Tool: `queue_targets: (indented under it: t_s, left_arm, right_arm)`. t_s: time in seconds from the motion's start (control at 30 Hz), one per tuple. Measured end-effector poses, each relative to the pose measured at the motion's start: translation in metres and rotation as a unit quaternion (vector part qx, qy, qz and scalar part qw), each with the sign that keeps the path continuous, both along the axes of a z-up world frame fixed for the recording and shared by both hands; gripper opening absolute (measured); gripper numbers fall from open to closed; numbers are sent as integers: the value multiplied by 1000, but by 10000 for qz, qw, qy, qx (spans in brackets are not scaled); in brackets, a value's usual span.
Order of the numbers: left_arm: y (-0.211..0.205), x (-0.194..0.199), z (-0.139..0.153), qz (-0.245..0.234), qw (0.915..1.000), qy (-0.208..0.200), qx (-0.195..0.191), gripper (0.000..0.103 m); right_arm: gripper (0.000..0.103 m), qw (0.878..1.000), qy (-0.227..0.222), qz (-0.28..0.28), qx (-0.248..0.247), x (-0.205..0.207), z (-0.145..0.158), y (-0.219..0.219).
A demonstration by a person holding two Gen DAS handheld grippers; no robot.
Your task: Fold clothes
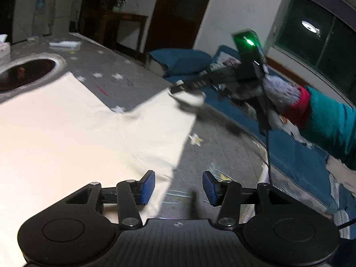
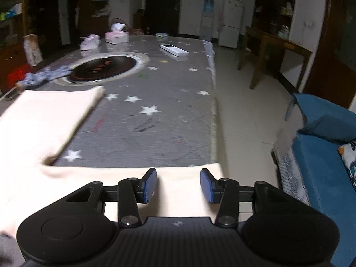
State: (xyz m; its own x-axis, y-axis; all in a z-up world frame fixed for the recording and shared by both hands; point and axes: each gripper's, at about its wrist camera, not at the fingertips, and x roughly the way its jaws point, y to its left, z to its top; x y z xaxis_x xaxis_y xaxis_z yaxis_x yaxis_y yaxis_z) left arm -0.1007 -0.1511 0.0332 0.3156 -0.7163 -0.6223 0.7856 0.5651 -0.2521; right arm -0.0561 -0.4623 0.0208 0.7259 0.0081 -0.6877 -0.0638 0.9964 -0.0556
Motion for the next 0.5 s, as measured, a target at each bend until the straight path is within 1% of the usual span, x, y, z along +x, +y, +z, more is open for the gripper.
queue_targets:
  t_s: [0.1, 0.17, 0.2, 0.27, 0.3, 0.4, 0.5]
  left_arm:
    - [21, 7, 7, 507, 9985, -216, 44, 51]
    - [40, 13, 11, 926, 9949, -380, 104, 51]
    - [50, 17, 13, 1154, 9921, -464, 146, 51]
    - [70, 27, 15, 1625, 9847, -560, 300, 51]
    - [80, 32, 16, 1859, 9800, -605, 379, 51]
    - [109, 47, 18, 2554, 9620, -738, 614, 49]
    - [123, 69, 13, 2901, 9522, -603, 738, 49]
  right_arm:
    - [45, 9996, -16, 256, 86, -10, 5, 13]
    - [46, 9990, 16, 413, 144, -15, 5, 22]
    - [48, 9988, 35, 472, 139, -16, 5, 26]
    - [53, 9983, 64, 567, 118, -17, 3, 32]
    - [53, 9982, 86, 585, 108, -17, 1, 34]
    - [53, 9981, 134, 584, 111, -16, -2, 37]
    - [53, 9982, 173, 555, 131, -15, -4, 38]
